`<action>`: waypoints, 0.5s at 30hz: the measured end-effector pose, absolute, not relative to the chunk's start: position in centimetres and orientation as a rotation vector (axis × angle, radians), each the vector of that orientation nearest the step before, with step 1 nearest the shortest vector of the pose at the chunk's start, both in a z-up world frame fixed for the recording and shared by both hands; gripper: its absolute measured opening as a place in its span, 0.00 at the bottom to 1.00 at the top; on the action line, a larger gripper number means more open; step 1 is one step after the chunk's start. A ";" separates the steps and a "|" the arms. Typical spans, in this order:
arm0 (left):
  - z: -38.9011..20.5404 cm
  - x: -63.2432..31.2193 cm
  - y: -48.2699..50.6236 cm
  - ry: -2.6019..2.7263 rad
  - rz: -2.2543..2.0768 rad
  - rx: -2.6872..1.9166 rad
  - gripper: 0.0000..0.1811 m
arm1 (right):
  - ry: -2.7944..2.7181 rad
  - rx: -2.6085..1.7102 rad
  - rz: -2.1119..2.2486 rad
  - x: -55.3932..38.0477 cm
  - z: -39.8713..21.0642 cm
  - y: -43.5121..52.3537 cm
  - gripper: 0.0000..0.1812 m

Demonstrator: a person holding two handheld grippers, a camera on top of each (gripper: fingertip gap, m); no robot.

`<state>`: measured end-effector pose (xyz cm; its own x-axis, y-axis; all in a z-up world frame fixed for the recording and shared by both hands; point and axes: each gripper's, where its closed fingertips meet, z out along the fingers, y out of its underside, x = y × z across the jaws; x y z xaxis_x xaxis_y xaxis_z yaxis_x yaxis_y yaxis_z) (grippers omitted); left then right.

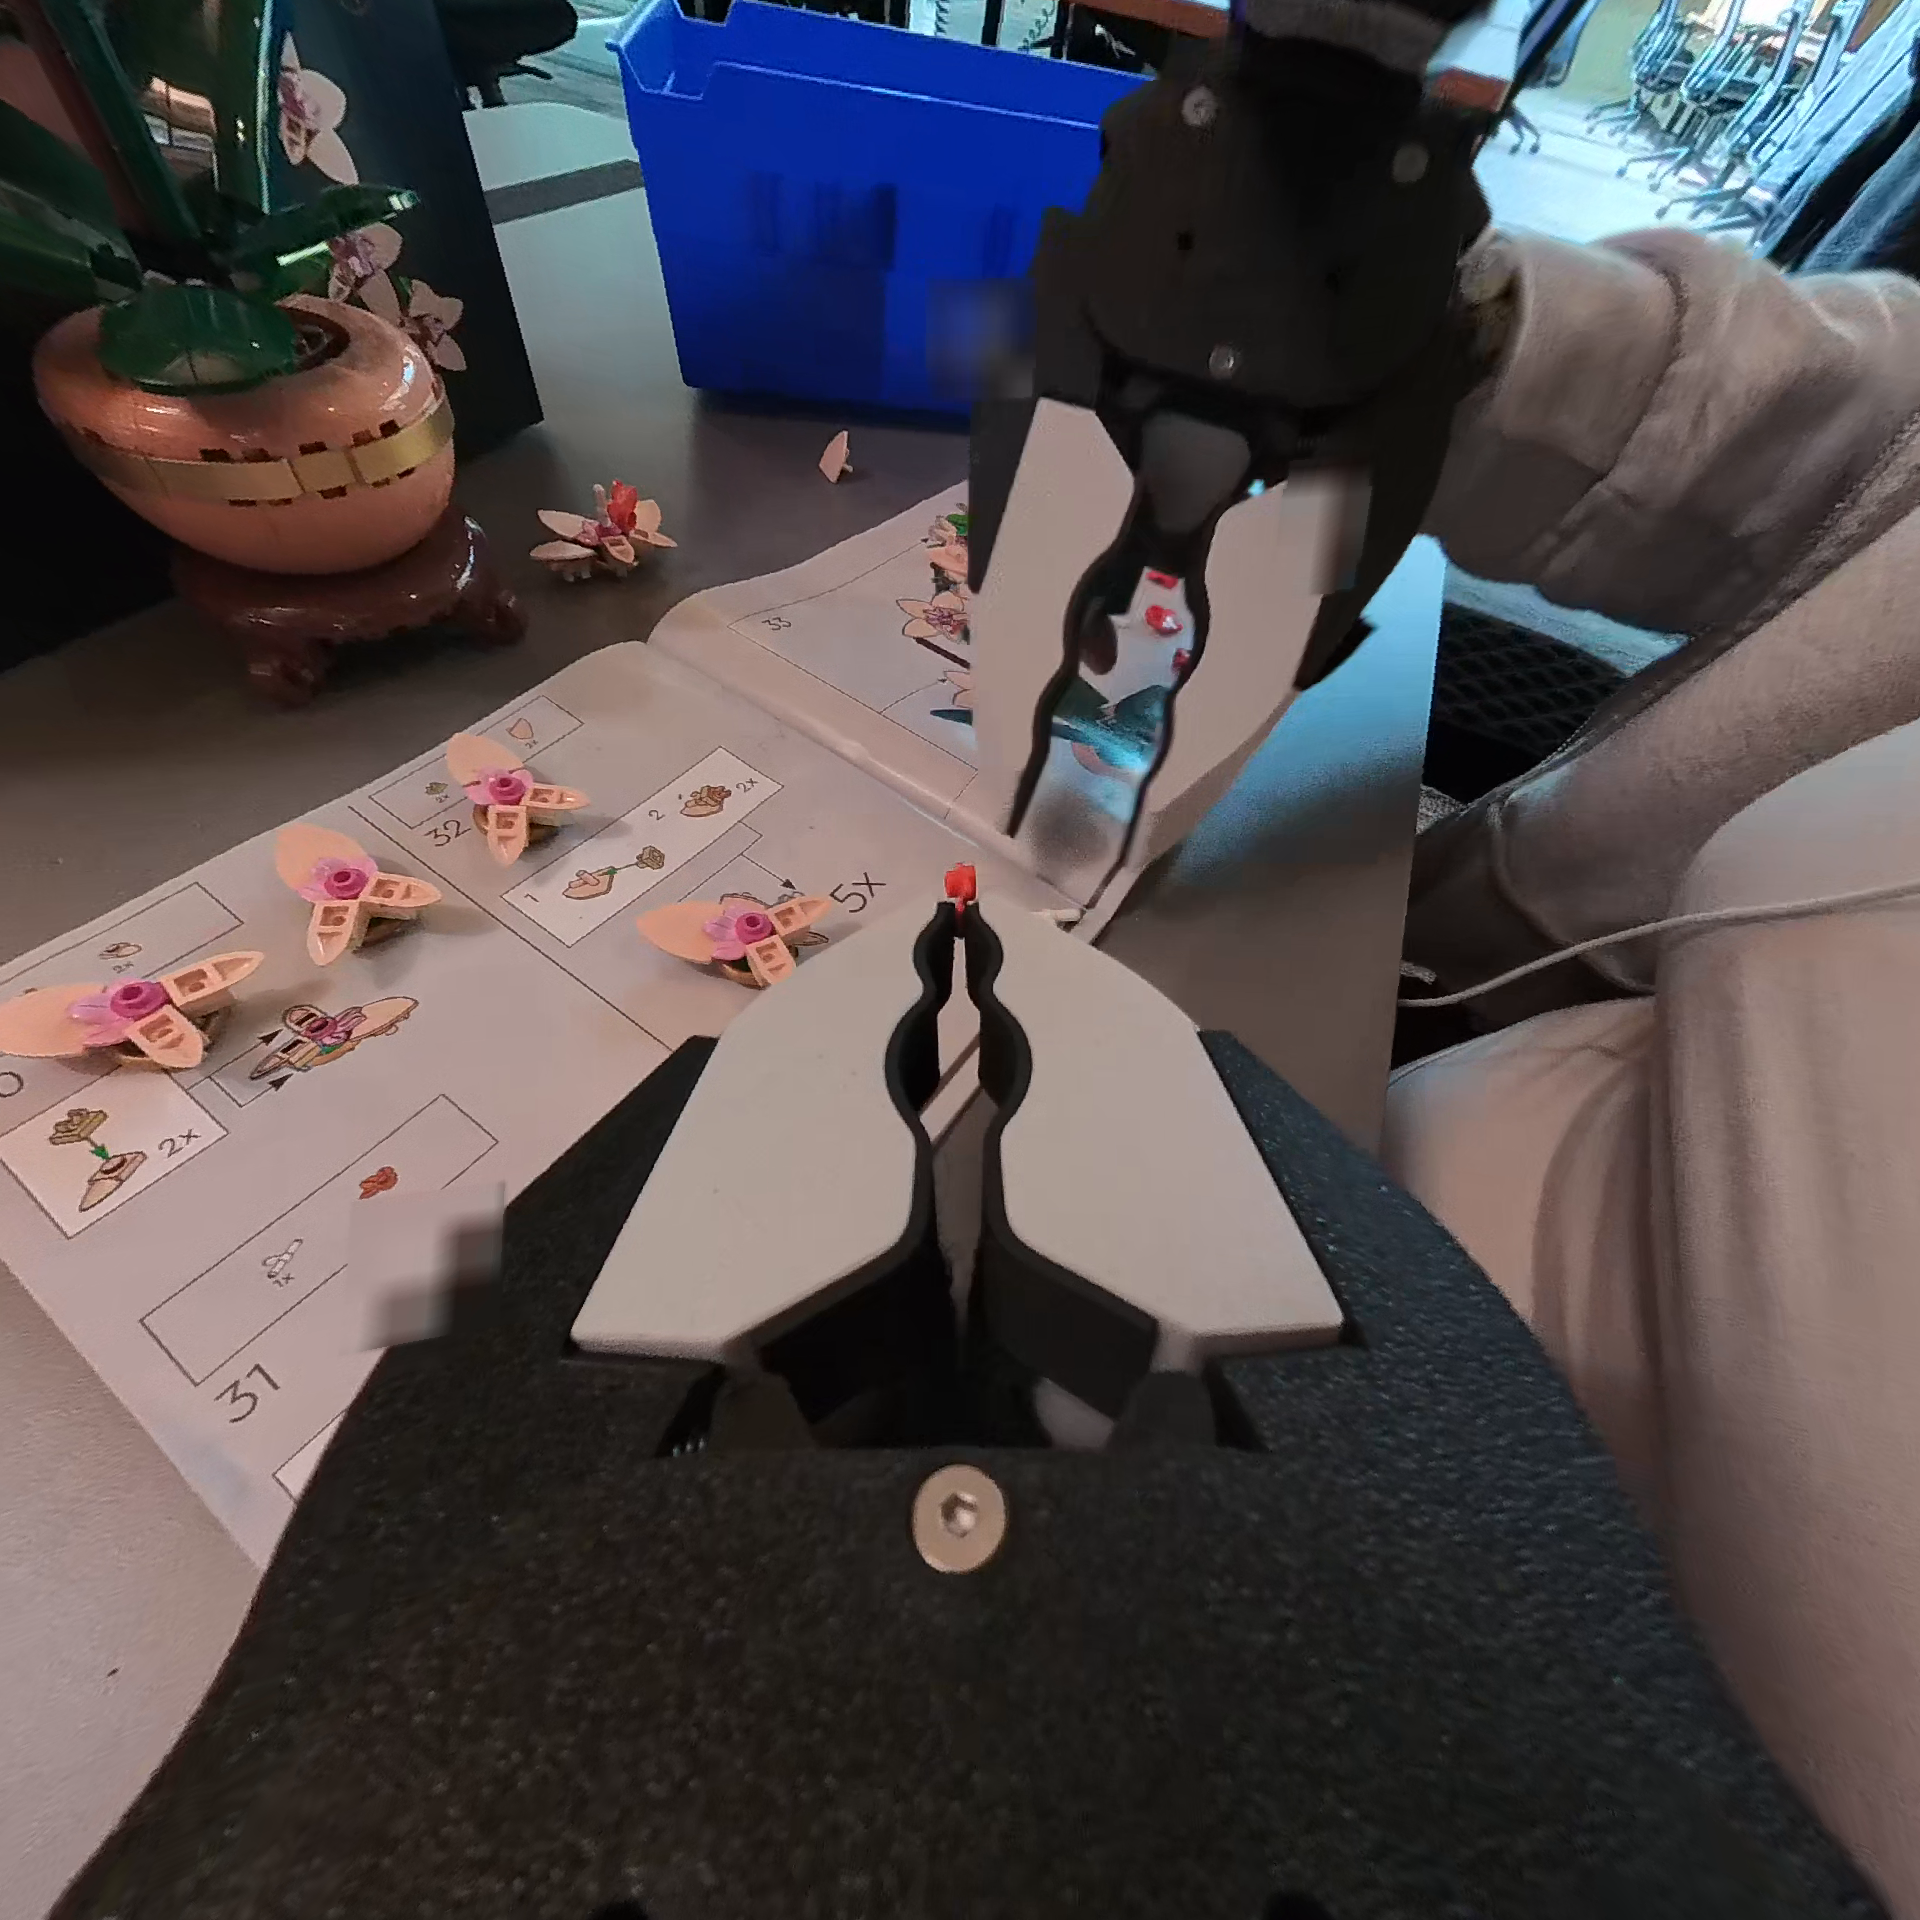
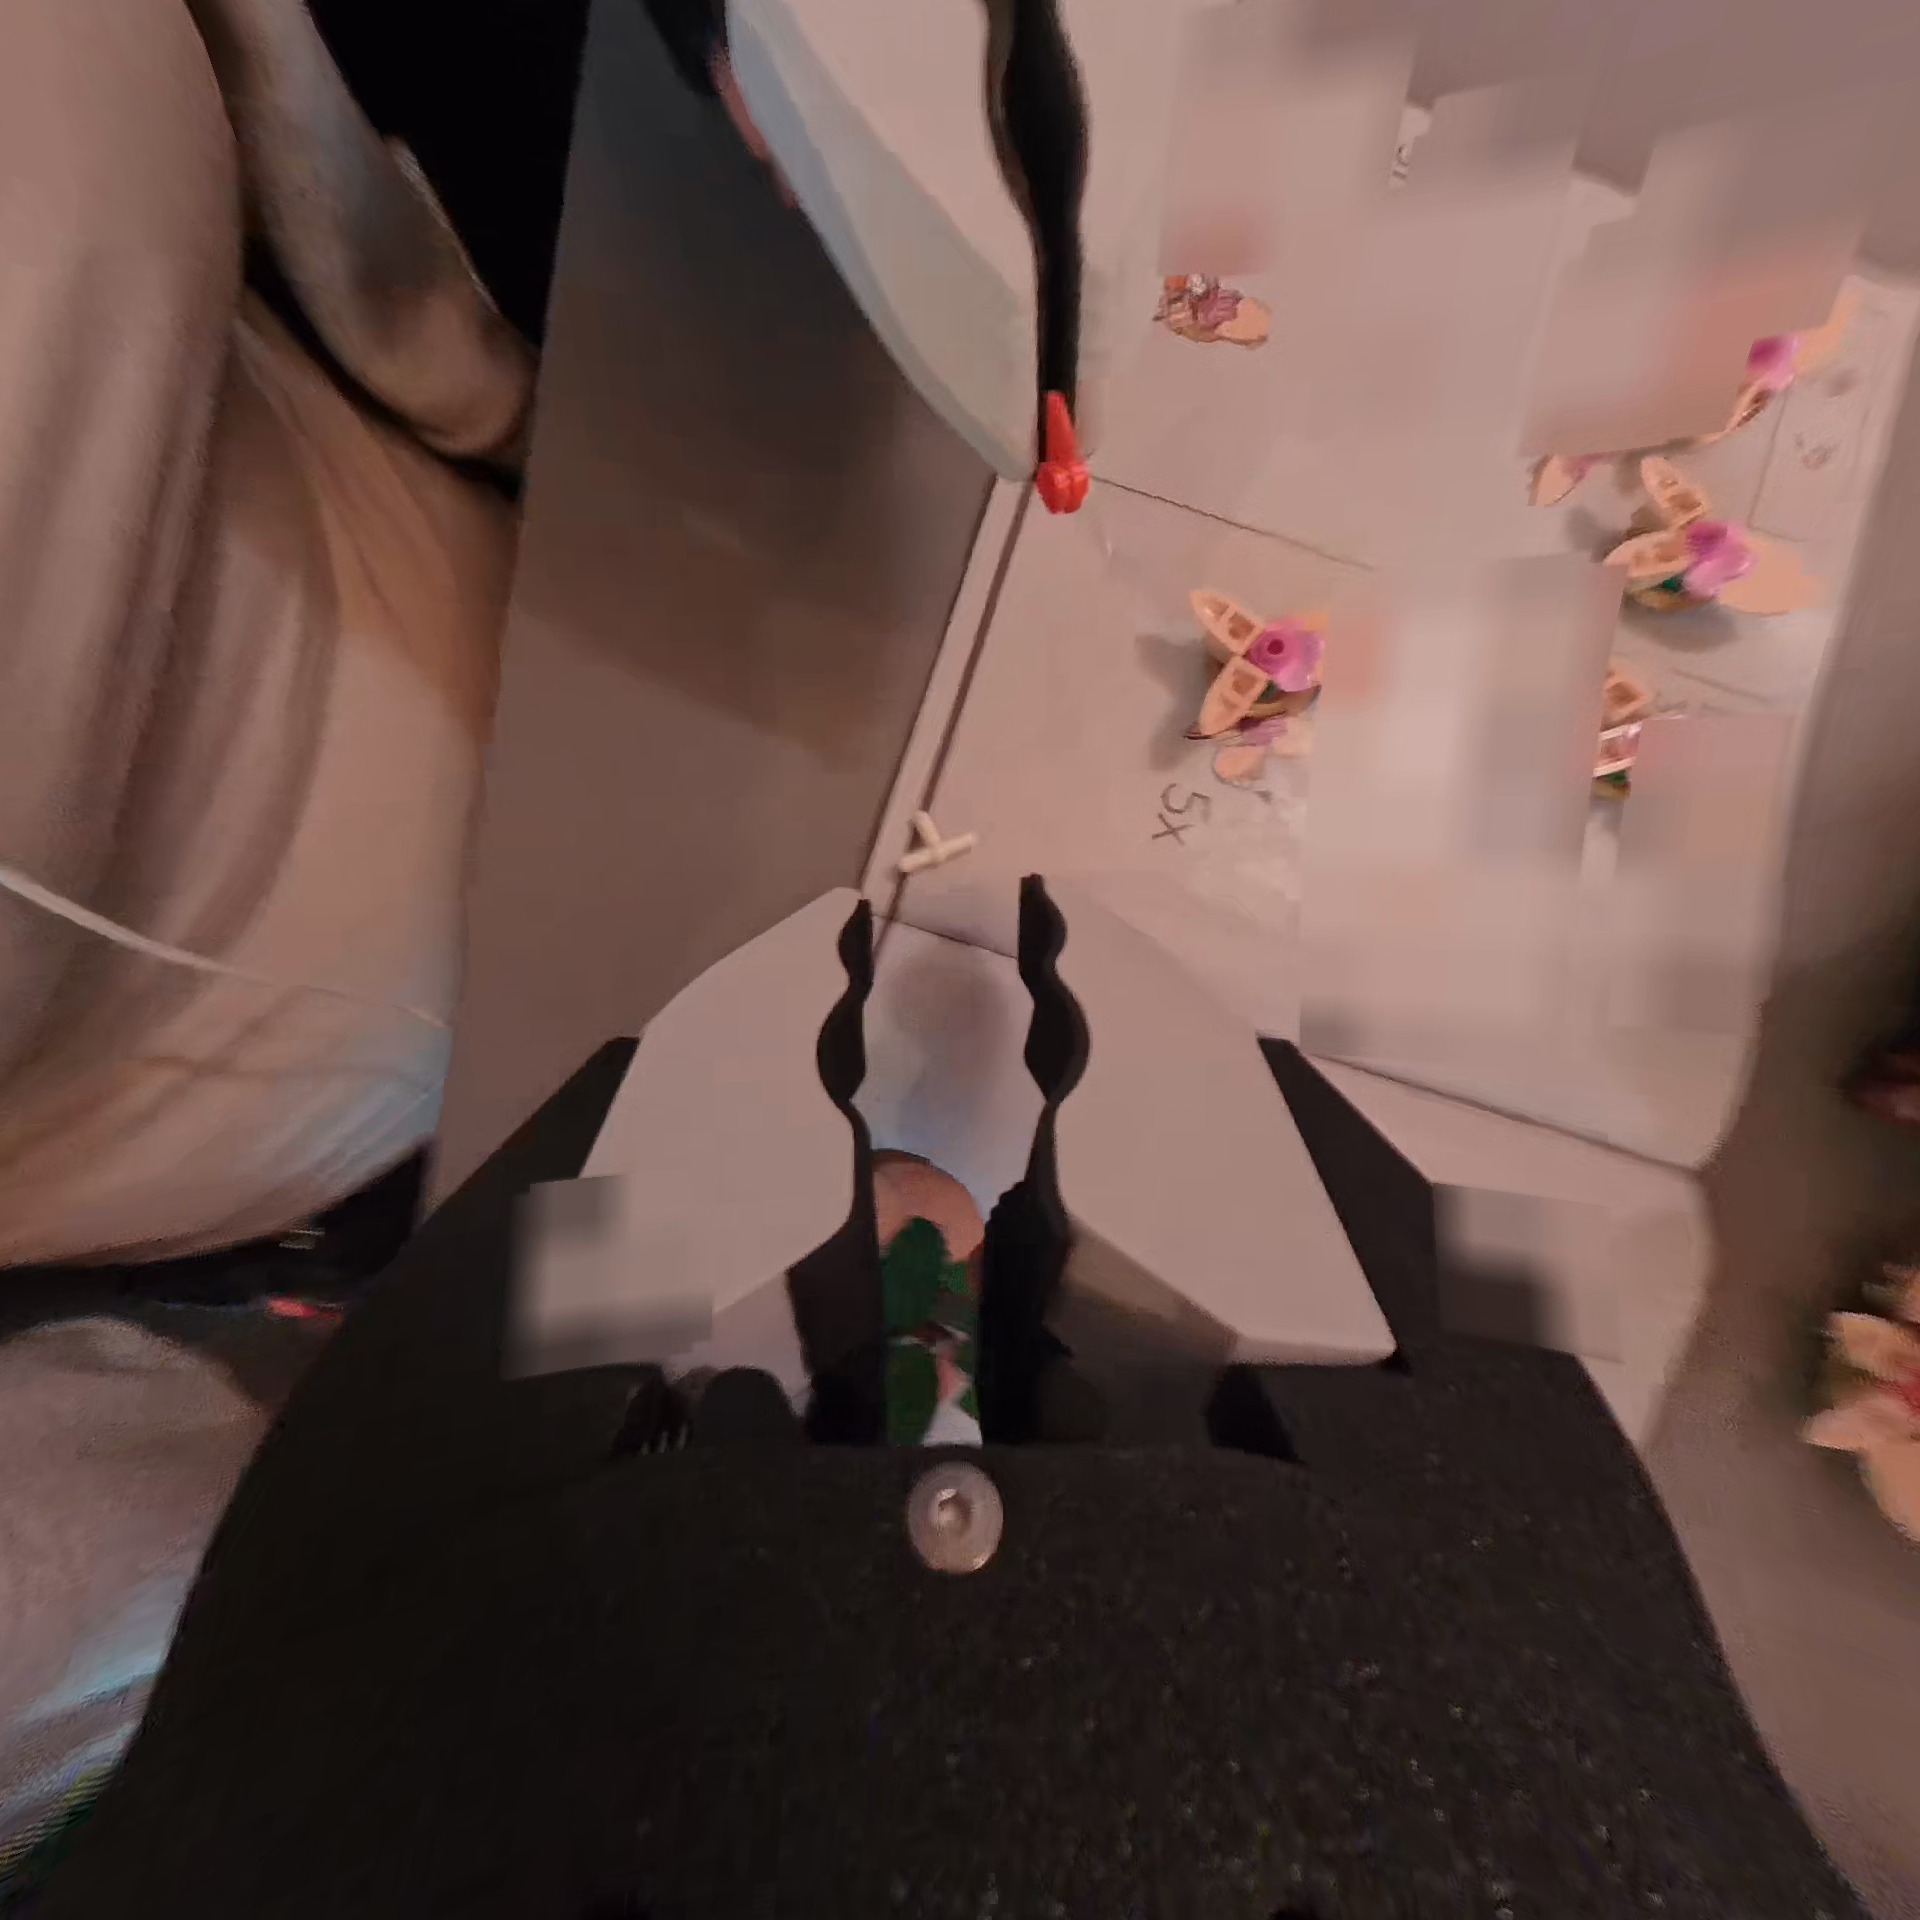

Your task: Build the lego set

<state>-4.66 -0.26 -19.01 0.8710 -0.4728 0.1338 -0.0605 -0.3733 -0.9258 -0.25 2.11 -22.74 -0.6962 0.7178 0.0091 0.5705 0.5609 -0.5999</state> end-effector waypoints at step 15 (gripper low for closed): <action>-18.7 -5.4 -0.1 0.336 -0.476 -1.905 0.01 | -1.859 -1.907 0.719 -1.0 -24.5 2.0 0.08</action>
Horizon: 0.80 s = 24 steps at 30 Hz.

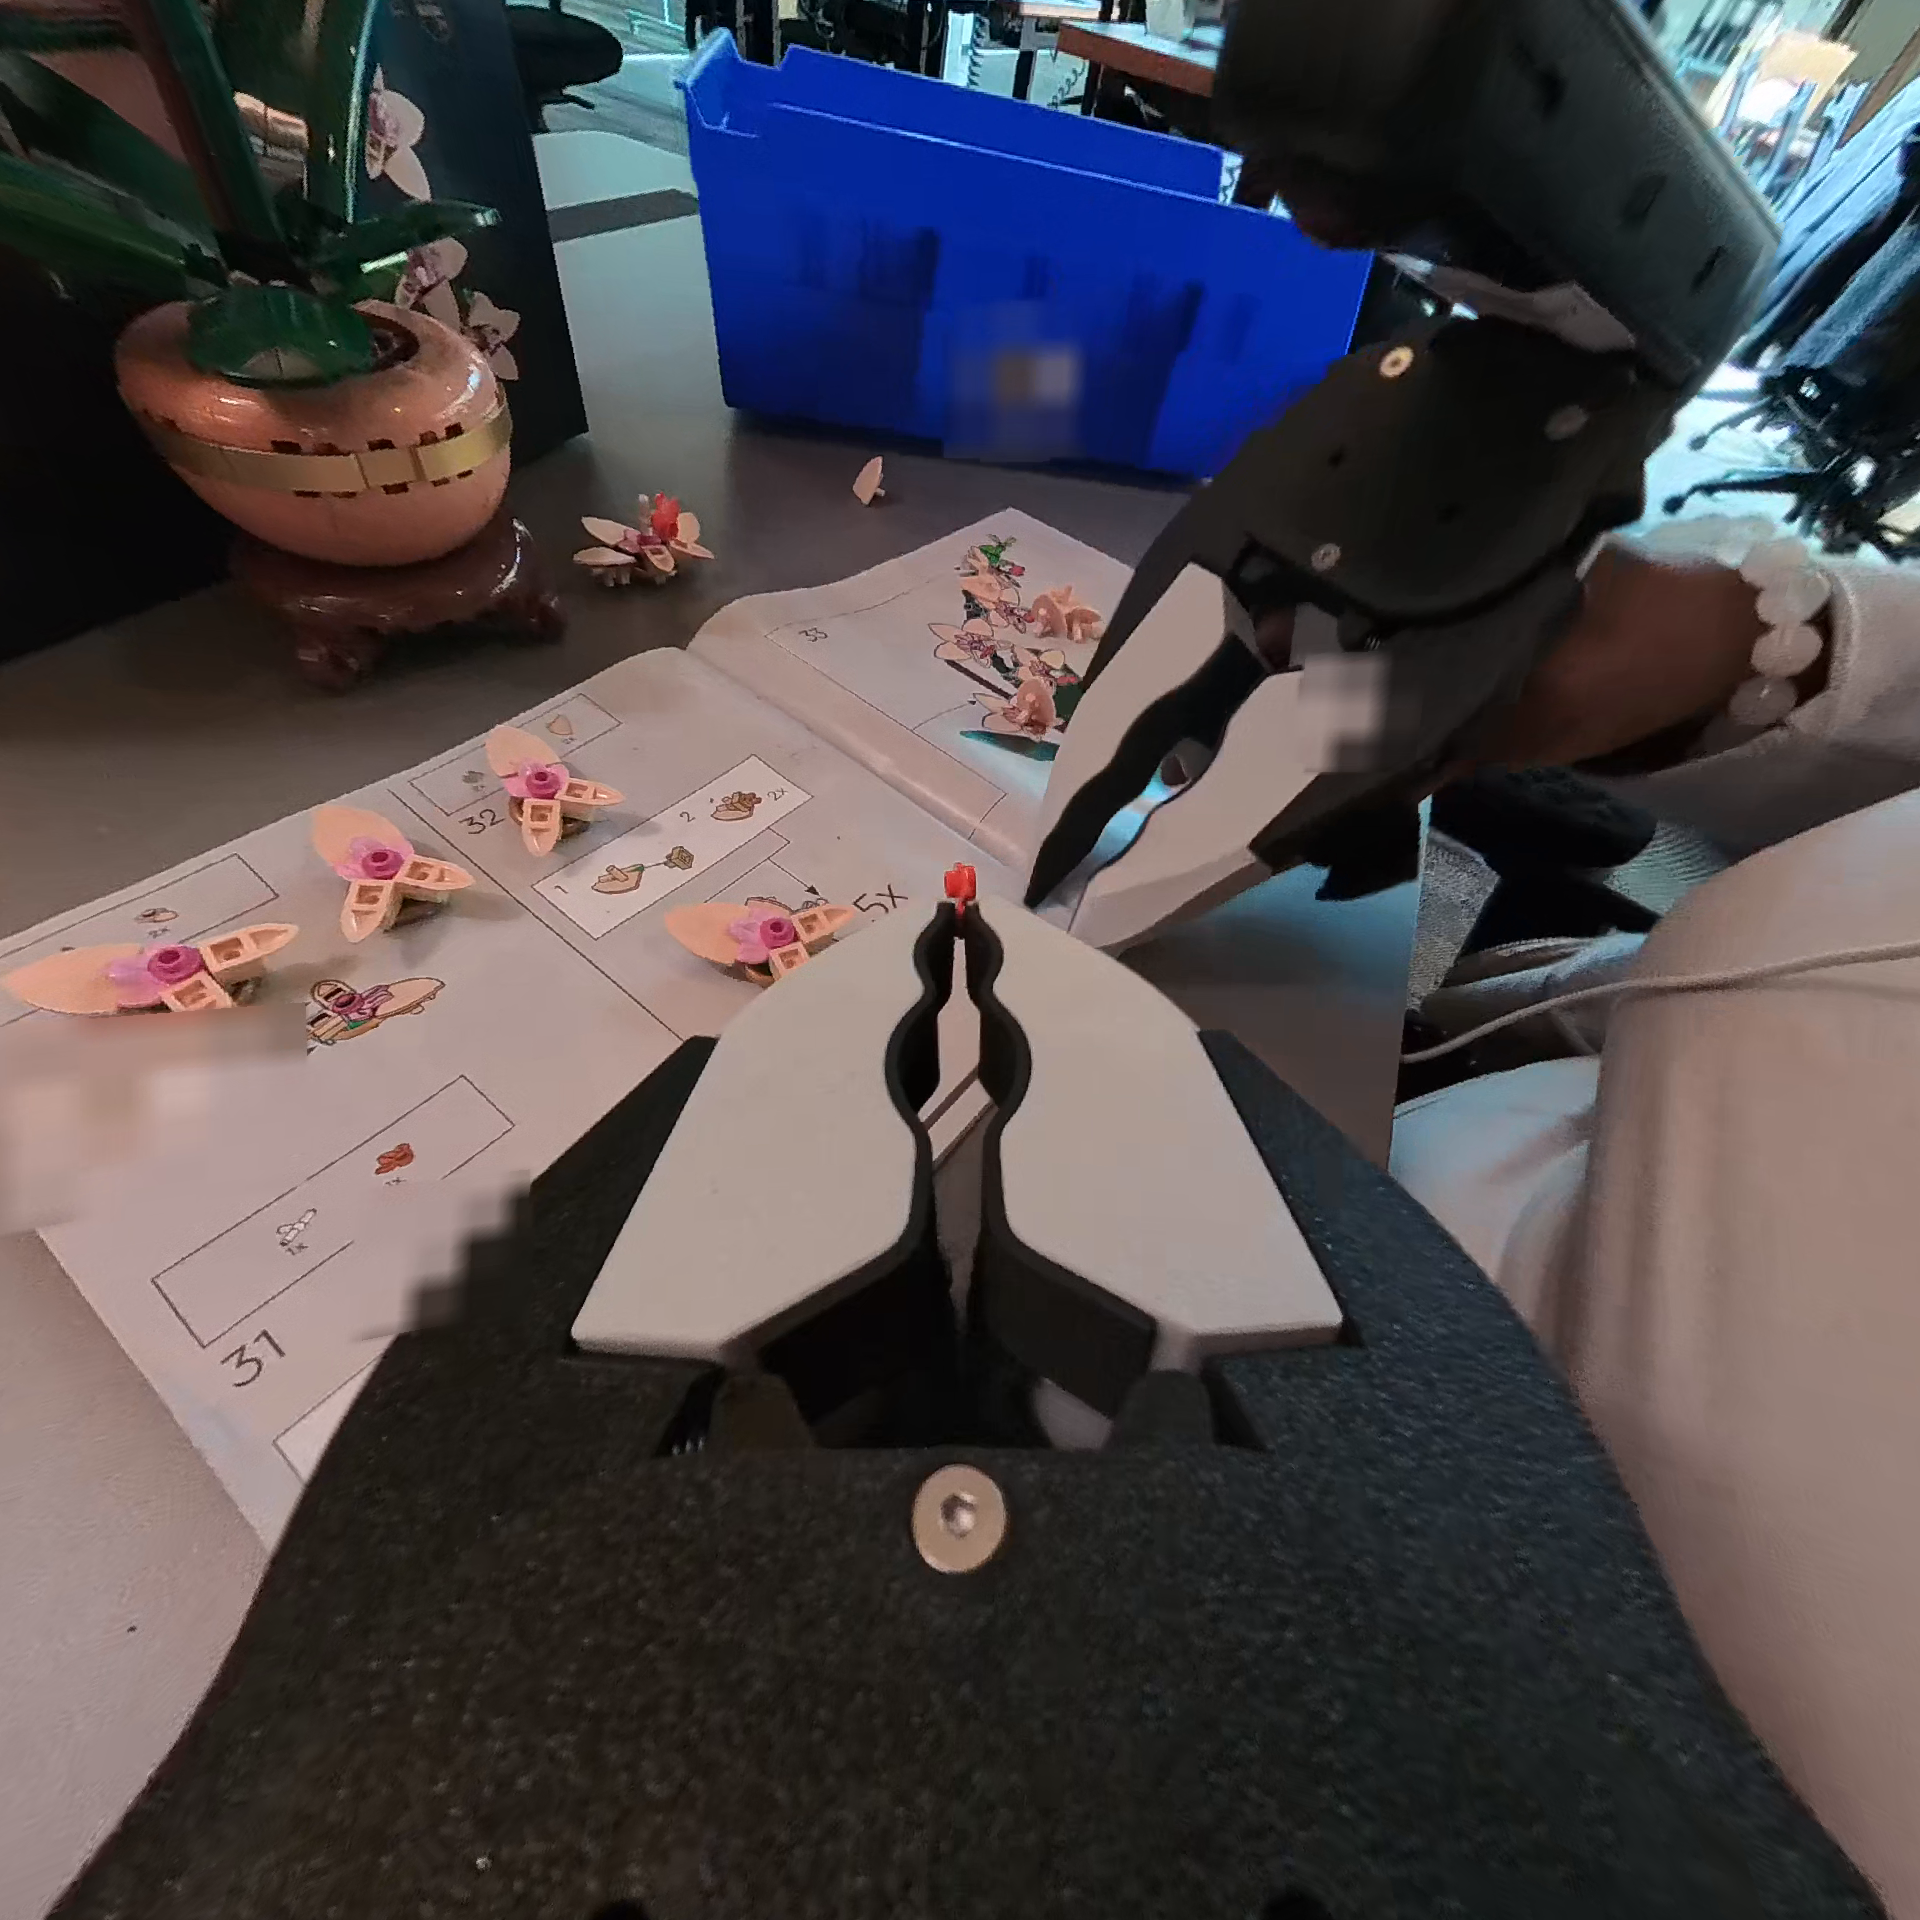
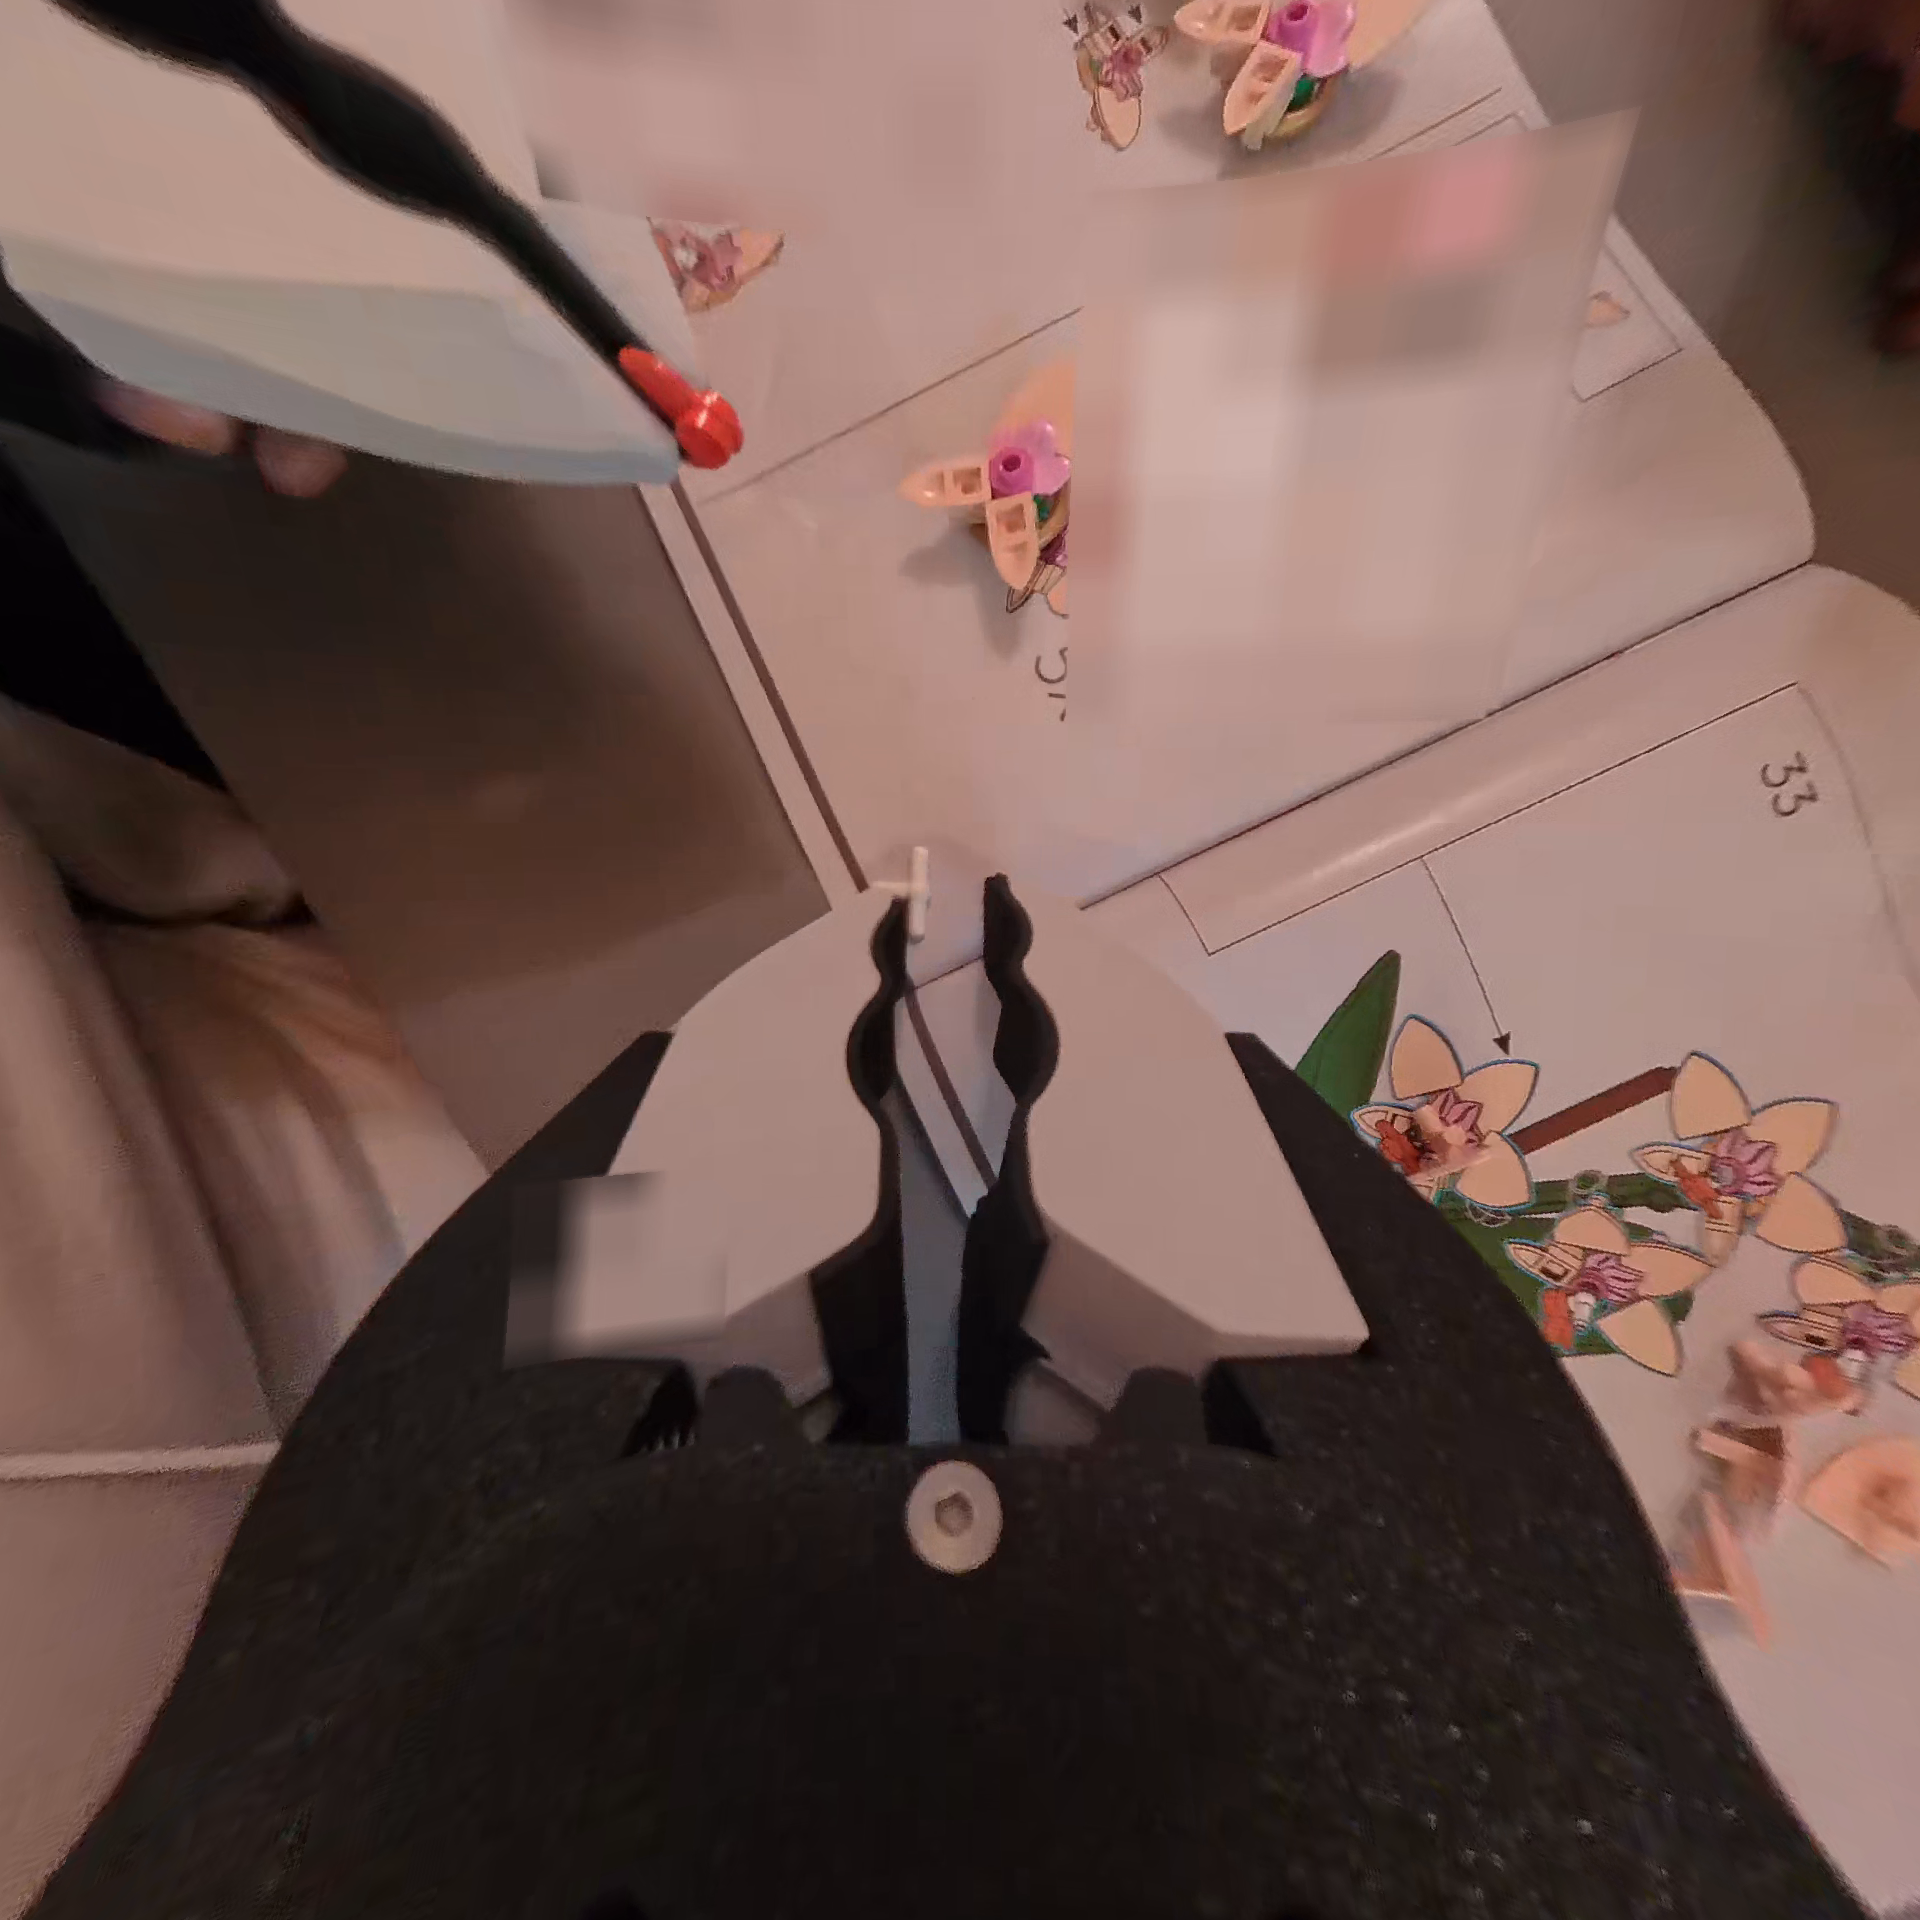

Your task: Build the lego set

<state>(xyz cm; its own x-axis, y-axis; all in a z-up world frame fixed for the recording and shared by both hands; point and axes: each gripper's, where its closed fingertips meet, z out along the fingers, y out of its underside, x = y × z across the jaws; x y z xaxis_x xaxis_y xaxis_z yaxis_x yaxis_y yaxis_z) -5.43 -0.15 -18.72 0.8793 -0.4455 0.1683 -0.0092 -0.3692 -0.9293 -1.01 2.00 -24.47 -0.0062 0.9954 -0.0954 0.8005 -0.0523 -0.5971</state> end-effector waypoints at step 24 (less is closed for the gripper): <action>-19.3 -5.7 0.4 0.162 -0.722 -1.977 0.01 | -2.103 -1.242 0.812 -2.1 -21.5 2.5 0.00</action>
